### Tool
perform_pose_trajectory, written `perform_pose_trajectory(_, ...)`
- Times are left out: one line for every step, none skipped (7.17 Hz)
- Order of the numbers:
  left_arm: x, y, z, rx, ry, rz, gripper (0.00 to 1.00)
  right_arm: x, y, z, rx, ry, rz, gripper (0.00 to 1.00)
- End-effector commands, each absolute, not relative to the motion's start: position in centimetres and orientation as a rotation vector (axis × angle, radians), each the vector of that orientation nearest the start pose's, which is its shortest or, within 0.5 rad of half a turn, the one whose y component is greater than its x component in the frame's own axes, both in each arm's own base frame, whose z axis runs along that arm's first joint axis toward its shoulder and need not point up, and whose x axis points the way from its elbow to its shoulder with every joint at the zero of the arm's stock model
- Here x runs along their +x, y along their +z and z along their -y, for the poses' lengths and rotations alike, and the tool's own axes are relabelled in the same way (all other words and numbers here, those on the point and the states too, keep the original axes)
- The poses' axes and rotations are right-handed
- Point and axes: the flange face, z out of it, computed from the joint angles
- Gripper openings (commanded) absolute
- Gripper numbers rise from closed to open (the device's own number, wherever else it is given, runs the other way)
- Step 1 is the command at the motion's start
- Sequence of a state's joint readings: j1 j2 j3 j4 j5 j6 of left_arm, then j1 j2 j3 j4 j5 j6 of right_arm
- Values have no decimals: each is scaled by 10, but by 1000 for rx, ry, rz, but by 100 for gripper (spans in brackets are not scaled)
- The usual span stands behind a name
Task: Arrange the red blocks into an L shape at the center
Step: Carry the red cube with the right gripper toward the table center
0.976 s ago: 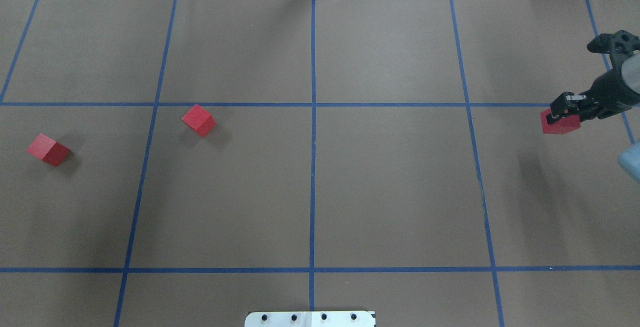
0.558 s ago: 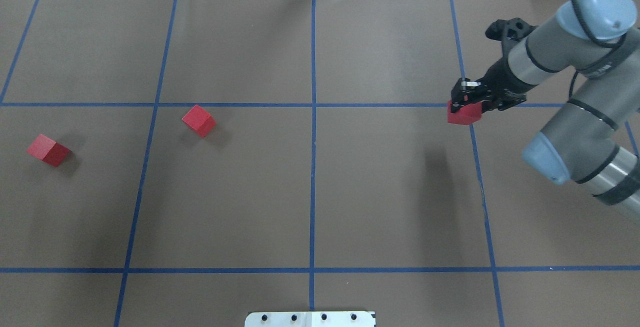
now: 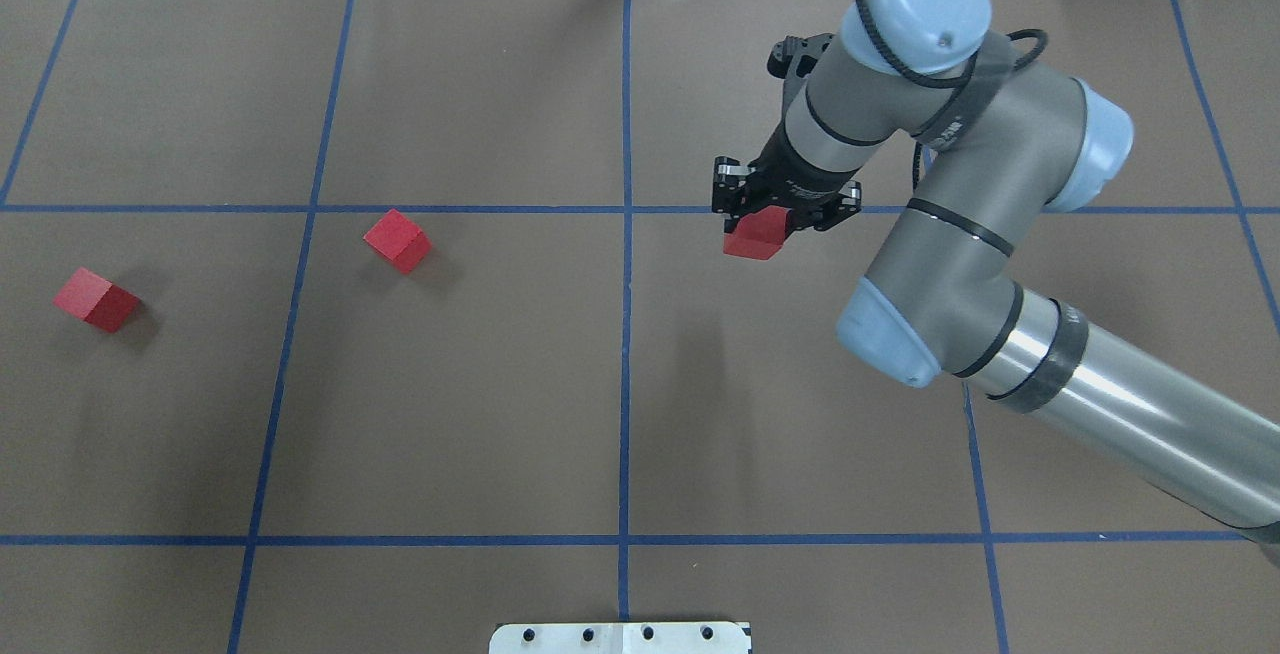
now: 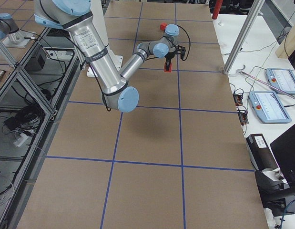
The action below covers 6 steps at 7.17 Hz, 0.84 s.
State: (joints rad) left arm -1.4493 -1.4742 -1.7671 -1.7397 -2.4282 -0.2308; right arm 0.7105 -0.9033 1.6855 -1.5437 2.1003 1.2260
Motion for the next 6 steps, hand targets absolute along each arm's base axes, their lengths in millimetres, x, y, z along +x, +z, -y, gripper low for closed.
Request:
perform_pose_trajectory(0, 584, 465, 95, 16, -883, 100, -525, 172, 486, -60, 149, 907, 0)
perform_pose_trajectory(1, 584, 465, 94, 17, -883, 100, -550, 170, 479, -53, 140, 888, 0)
perform_pose_trajectory(3, 584, 465, 91, 20, -883, 100, -572, 167, 473, -68, 124, 874, 0)
perform_pose_trajectory(7, 585, 465, 86, 28, -882, 100, -590, 174, 468, -77, 108, 852, 0)
perform_pose_trajectory(8, 585, 465, 84, 28, -882, 100, -601, 179, 461, -86, 98, 838, 0)
perform_pose_trajectory(8, 585, 465, 86, 29, -882, 100, -603, 178, 460, -80, 95, 843, 0)
